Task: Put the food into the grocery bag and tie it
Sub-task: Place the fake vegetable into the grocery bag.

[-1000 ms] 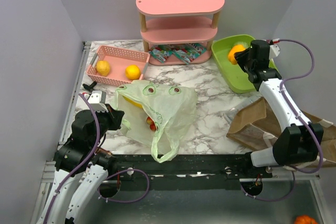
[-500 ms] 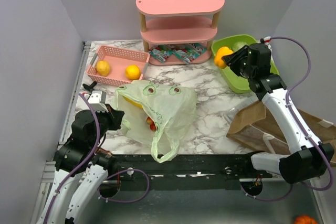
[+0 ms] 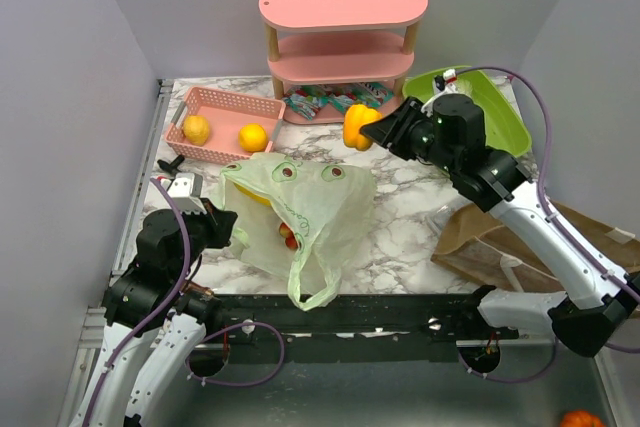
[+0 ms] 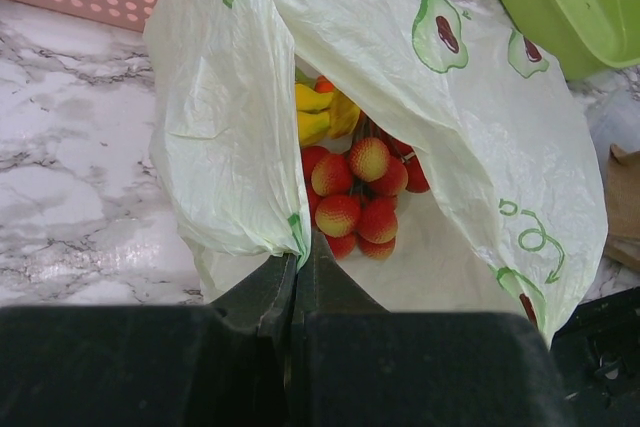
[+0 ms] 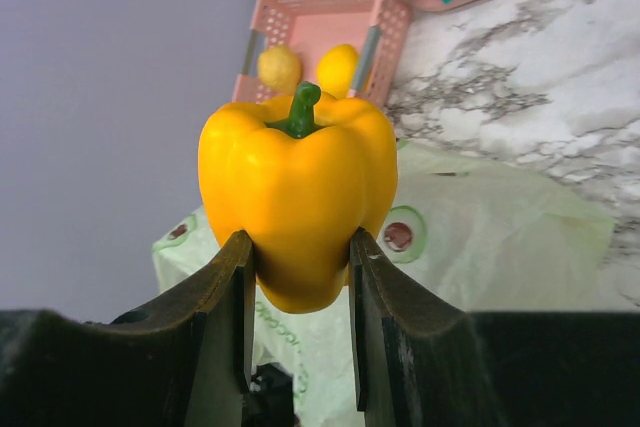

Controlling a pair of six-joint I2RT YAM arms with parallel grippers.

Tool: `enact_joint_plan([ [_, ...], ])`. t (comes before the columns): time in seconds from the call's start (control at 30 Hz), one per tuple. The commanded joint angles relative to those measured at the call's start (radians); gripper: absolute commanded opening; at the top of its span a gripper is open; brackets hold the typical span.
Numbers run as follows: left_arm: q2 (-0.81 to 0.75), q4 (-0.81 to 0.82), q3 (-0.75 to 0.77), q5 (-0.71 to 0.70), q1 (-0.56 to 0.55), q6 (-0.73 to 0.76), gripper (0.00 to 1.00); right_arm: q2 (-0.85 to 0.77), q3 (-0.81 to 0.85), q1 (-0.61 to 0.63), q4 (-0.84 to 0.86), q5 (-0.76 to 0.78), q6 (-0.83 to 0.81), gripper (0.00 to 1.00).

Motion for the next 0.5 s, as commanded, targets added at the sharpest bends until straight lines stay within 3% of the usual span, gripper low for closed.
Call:
enact_joint_plan([
  [0.0,0.011,0.009,0.005,0.047,0.006,0.011,0.00,0.007,0.093,0.065,-0.022,-0.040,0.025,0.01],
  [0.47,0.110,-0.120,0.165,0.056,0.006,0.015,0.00,0.174,0.209,0.486,-0.025,0.051,0.034,0.01],
])
